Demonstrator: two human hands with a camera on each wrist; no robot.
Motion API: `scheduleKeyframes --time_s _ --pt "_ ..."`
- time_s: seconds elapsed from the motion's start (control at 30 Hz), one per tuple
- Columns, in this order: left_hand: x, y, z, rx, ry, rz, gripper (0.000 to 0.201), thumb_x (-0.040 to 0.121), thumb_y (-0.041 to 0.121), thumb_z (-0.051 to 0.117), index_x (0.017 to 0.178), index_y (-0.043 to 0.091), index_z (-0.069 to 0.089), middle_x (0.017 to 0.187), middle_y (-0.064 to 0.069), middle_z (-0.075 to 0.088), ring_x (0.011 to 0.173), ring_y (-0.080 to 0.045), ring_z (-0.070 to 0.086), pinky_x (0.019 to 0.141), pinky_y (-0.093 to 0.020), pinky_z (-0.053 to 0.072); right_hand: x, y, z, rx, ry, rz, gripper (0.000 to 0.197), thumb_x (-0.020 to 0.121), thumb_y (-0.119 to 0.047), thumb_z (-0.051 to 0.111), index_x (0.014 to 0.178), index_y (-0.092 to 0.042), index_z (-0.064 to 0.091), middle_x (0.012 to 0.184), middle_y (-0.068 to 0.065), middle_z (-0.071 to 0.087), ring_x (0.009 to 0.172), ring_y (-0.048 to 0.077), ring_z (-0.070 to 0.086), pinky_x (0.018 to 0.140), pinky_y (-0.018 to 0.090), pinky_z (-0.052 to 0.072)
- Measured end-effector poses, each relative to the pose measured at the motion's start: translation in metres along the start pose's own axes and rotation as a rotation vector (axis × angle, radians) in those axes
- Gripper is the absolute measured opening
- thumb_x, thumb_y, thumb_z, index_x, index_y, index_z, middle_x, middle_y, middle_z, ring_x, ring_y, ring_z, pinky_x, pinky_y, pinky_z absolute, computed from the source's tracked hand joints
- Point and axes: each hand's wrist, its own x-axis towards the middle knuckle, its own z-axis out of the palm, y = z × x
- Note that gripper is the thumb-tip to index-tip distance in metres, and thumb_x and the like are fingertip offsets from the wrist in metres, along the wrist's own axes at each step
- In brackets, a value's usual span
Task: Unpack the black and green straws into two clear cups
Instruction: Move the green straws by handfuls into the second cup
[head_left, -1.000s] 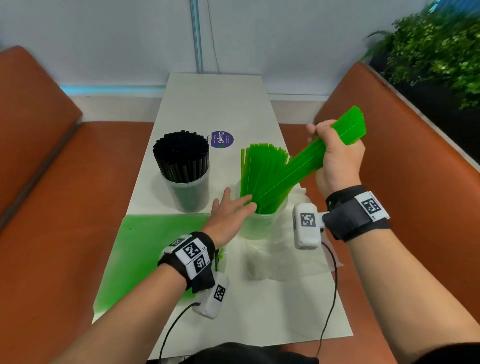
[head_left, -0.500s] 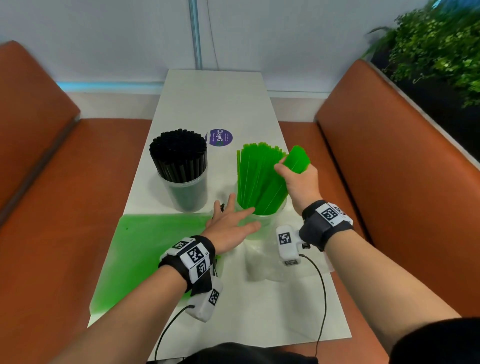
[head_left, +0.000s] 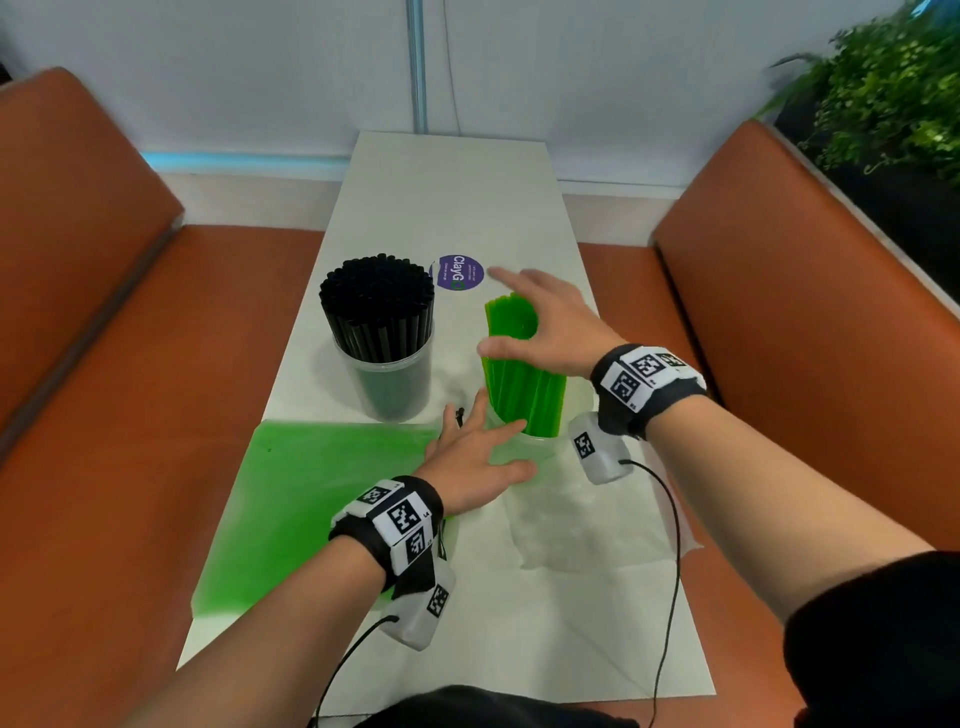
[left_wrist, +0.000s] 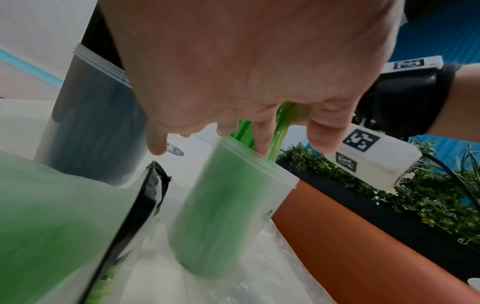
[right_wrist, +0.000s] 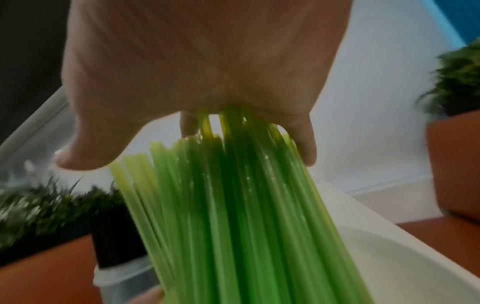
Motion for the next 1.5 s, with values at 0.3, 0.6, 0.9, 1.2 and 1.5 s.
scheduleKeyframes --time_s 0.3,0.6,0.9,1.2,1.5 --pt "-0.002 0.003 0.001 0.037 -0.005 -0.017 0.069 0.086 0.056 0.056 0.149 0.052 0.027 0.163 0.012 -0.020 0.149 -0.027 -0.024 0.120 -0.058 0.001 0.000 -0.009 0.024 -0.230 0.255 -0.050 0.039 0.082 -0.049 0.059 0.116 -0.029 0.054 0.112 0.004 0.053 0.108 0.026 0.043 0.089 0.046 0.046" --pt "-0.002 0.006 0.002 0.072 -0.016 -0.023 0.070 0.087 0.056 0.057 0.149 0.052 0.026 0.163 0.011 -0.020 0.150 -0.026 -0.022 0.119 -0.057 0.002 -0.010 0.006 0.020 -0.305 0.352 0.071 0.045 0.084 -0.060 0.054 0.119 -0.031 0.054 0.122 0.005 0.049 0.114 0.028 0.039 0.092 0.043 0.039" --pt "-0.004 -0.023 -0.017 -0.046 0.320 -0.045 0.054 0.087 0.025 0.066 0.138 0.037 0.051 0.155 -0.007 0.034 0.143 -0.030 0.025 0.117 -0.043 0.025 -0.018 -0.029 0.011 0.034 0.608 -0.097 0.036 0.088 -0.041 0.057 0.118 -0.022 0.060 0.122 0.003 0.052 0.118 0.021 0.043 0.103 0.028 0.030" --pt "-0.009 -0.059 -0.003 -0.055 0.275 -0.249 0.066 0.082 0.014 0.067 0.143 0.021 0.044 0.083 -0.001 0.064 0.083 -0.023 0.064 0.080 -0.035 0.055 -0.044 -0.067 0.077 0.517 0.167 -0.036 0.019 0.082 -0.005 0.055 0.077 -0.019 0.066 0.069 -0.005 0.067 0.070 0.017 0.067 0.069 0.035 0.058" --pt "-0.029 -0.052 -0.039 -0.280 0.475 -0.117 0.053 0.083 0.009 0.067 0.132 0.027 0.056 0.081 0.000 0.059 0.068 -0.011 0.055 0.064 -0.018 0.043 -0.057 -0.059 0.147 0.309 -0.183 0.068 0.020 0.081 0.004 0.052 0.065 -0.006 0.060 0.065 0.008 0.058 0.063 0.026 0.054 0.060 0.028 0.040"
